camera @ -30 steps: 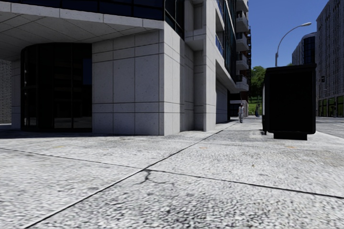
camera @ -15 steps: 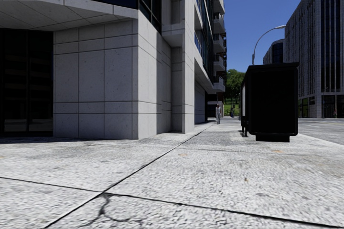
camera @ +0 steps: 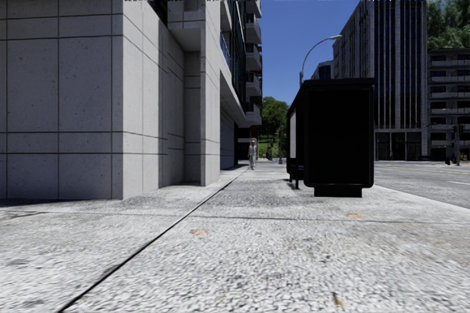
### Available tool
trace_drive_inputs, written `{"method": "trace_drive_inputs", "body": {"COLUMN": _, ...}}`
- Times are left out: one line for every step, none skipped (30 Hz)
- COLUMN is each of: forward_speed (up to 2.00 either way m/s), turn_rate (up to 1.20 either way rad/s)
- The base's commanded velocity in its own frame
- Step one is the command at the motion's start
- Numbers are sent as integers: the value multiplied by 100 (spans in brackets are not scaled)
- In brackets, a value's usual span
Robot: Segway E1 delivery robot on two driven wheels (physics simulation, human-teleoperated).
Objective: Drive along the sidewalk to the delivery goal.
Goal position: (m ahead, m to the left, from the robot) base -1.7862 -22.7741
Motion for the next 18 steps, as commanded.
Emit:
{"method": "trace_drive_inputs", "body": {"forward_speed": 200, "turn_rate": -2}}
{"method": "trace_drive_inputs", "body": {"forward_speed": 200, "turn_rate": -2}}
{"method": "trace_drive_inputs", "body": {"forward_speed": 200, "turn_rate": -1}}
{"method": "trace_drive_inputs", "body": {"forward_speed": 200, "turn_rate": -1}}
{"method": "trace_drive_inputs", "body": {"forward_speed": 200, "turn_rate": -1}}
{"method": "trace_drive_inputs", "body": {"forward_speed": 200, "turn_rate": -1}}
{"method": "trace_drive_inputs", "body": {"forward_speed": 200, "turn_rate": -1}}
{"method": "trace_drive_inputs", "body": {"forward_speed": 200, "turn_rate": -1}}
{"method": "trace_drive_inputs", "body": {"forward_speed": 200, "turn_rate": -1}}
{"method": "trace_drive_inputs", "body": {"forward_speed": 200, "turn_rate": -1}}
{"method": "trace_drive_inputs", "body": {"forward_speed": 200, "turn_rate": -1}}
{"method": "trace_drive_inputs", "body": {"forward_speed": 200, "turn_rate": -44}}
{"method": "trace_drive_inputs", "body": {"forward_speed": 200, "turn_rate": -120}}
{"method": "trace_drive_inputs", "body": {"forward_speed": 200, "turn_rate": -120}}
{"method": "trace_drive_inputs", "body": {"forward_speed": 200, "turn_rate": -120}}
{"method": "trace_drive_inputs", "body": {"forward_speed": 200, "turn_rate": -120}}
{"method": "trace_drive_inputs", "body": {"forward_speed": 200, "turn_rate": -120}}
{"method": "trace_drive_inputs", "body": {"forward_speed": 200, "turn_rate": -43}}
